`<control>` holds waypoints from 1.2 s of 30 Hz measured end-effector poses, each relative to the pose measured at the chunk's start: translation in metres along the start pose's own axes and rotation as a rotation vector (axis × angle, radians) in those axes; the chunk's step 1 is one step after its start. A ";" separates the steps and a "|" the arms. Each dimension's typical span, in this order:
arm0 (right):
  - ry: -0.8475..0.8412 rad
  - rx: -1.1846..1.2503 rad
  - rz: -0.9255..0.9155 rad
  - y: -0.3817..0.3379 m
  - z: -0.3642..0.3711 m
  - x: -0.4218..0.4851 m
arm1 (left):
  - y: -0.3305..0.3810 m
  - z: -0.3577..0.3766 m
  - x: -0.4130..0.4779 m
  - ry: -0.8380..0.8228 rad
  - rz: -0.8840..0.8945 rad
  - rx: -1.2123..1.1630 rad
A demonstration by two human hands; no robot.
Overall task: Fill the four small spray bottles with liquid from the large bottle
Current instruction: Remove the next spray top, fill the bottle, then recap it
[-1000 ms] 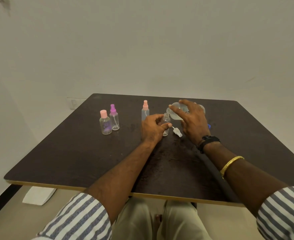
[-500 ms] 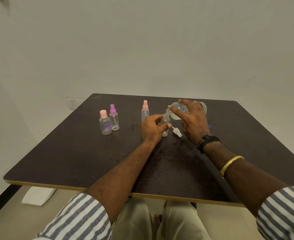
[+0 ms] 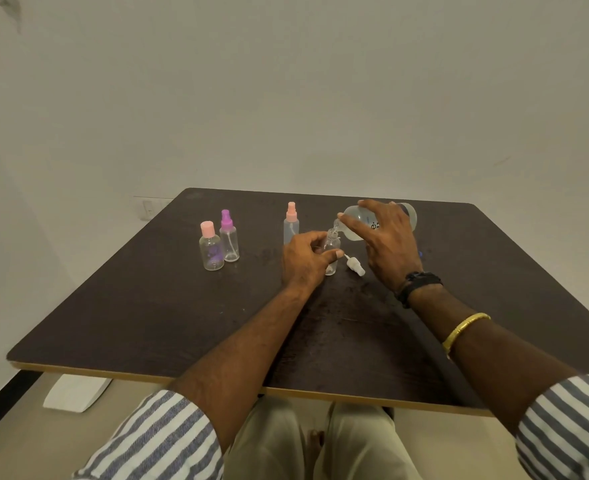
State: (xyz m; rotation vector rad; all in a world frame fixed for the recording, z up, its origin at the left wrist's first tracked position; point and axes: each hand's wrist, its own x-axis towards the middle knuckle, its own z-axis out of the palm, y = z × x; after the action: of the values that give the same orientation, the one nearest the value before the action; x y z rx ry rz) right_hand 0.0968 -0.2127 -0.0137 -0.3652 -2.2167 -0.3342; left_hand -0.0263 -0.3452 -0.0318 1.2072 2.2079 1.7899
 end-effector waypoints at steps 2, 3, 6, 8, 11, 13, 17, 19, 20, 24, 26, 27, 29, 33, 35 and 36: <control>0.004 0.002 -0.002 0.001 0.000 0.000 | 0.000 0.000 -0.001 0.002 -0.001 -0.003; 0.005 0.002 -0.002 0.002 0.000 0.001 | 0.000 0.000 -0.001 0.004 -0.002 -0.007; 0.005 -0.002 0.000 0.003 0.000 0.001 | 0.000 0.001 -0.001 0.004 -0.007 -0.011; 0.009 -0.004 0.001 0.003 0.000 0.002 | -0.001 0.002 -0.001 0.003 -0.007 -0.008; 0.019 -0.007 -0.002 0.004 0.000 0.003 | -0.001 0.001 0.000 0.006 -0.013 -0.009; 0.019 -0.008 -0.003 0.005 0.000 0.003 | 0.000 0.001 -0.001 0.009 -0.013 -0.013; 0.018 -0.002 -0.002 0.006 0.001 0.002 | -0.002 0.002 -0.002 0.007 -0.018 -0.022; 0.016 -0.006 0.000 0.006 0.001 0.002 | -0.003 0.002 -0.002 0.008 -0.019 -0.026; 0.013 -0.009 0.000 0.006 0.001 0.002 | -0.003 0.002 -0.002 0.009 -0.020 -0.029; -0.002 -0.017 0.005 0.007 0.001 0.003 | -0.002 0.002 -0.002 0.009 -0.020 -0.044; -0.002 -0.017 0.004 0.007 0.001 0.003 | -0.003 0.002 -0.002 0.005 -0.018 -0.048; -0.001 -0.018 0.003 0.007 0.001 0.003 | -0.002 0.002 -0.003 0.005 -0.017 -0.044; -0.001 -0.021 0.000 0.007 0.001 0.003 | -0.003 0.002 -0.003 0.010 -0.013 -0.040; -0.007 -0.026 0.001 0.008 0.002 0.003 | -0.003 0.002 -0.003 0.011 -0.004 -0.029; -0.010 -0.030 0.004 0.008 0.001 0.003 | -0.002 0.002 -0.003 0.013 -0.005 -0.035; -0.011 -0.031 0.005 0.008 0.001 0.003 | -0.002 0.002 -0.003 0.012 -0.006 -0.041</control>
State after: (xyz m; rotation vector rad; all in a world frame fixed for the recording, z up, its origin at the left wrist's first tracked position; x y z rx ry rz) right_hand 0.0970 -0.2043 -0.0111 -0.3903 -2.2230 -0.3649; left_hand -0.0245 -0.3451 -0.0355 1.1835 2.1669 1.8354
